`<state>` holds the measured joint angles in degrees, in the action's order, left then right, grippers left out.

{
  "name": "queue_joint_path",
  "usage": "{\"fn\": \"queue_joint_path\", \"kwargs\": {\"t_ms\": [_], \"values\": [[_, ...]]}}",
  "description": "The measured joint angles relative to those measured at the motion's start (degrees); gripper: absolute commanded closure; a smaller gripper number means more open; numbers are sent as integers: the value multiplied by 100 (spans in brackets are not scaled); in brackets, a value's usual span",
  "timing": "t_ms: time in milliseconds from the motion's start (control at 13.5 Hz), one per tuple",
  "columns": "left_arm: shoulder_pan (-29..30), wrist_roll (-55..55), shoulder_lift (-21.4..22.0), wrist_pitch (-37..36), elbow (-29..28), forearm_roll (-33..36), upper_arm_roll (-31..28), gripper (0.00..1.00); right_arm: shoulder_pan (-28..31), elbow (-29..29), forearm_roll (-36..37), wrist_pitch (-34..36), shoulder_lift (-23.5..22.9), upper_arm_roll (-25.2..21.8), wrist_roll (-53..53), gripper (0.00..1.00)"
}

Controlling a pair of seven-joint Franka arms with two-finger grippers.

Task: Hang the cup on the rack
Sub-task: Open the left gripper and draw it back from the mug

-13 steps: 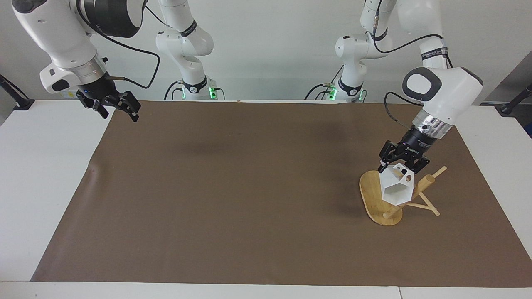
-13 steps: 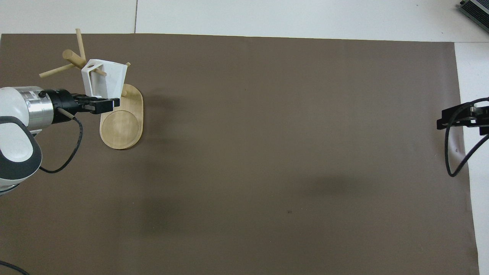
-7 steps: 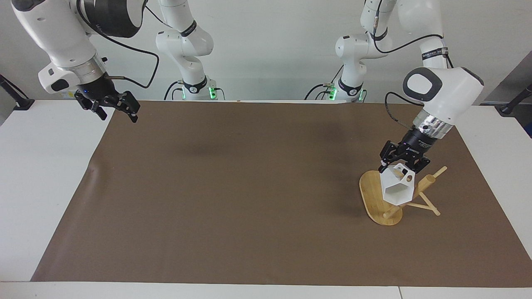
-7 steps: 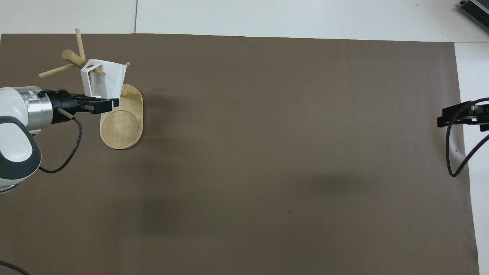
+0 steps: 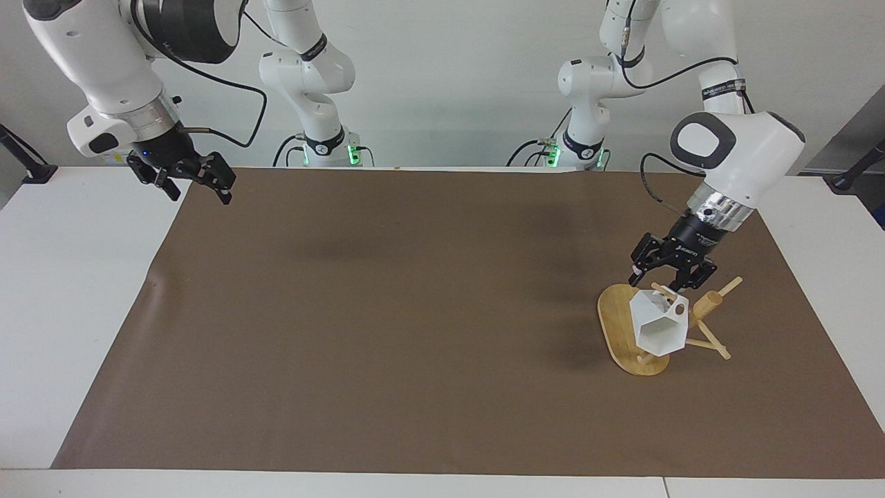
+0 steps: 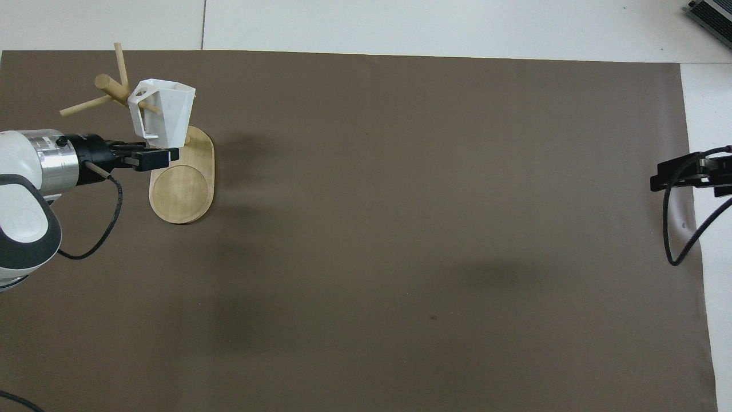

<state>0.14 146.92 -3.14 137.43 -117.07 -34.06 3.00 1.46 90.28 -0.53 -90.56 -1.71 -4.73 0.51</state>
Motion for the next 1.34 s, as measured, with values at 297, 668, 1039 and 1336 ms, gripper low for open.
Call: {"fn": "queue_joint_path", "kwargs": {"t_ms": [297, 668, 1039, 1336], "values": [[39, -526, 17, -520, 109, 110, -9, 0, -25, 5, 0, 0, 0, 0, 0, 0], [236, -1943, 302, -1470, 342, 822, -29, 0, -25, 8, 0, 0, 0, 0, 0, 0], [219, -4129, 640, -1916, 348, 1259, 85, 0, -25, 9, 0, 0, 0, 0, 0, 0], [159, -5863, 727, -2226, 427, 1602, 125, 0, -25, 9, 0, 0, 1, 0, 0, 0]]}}
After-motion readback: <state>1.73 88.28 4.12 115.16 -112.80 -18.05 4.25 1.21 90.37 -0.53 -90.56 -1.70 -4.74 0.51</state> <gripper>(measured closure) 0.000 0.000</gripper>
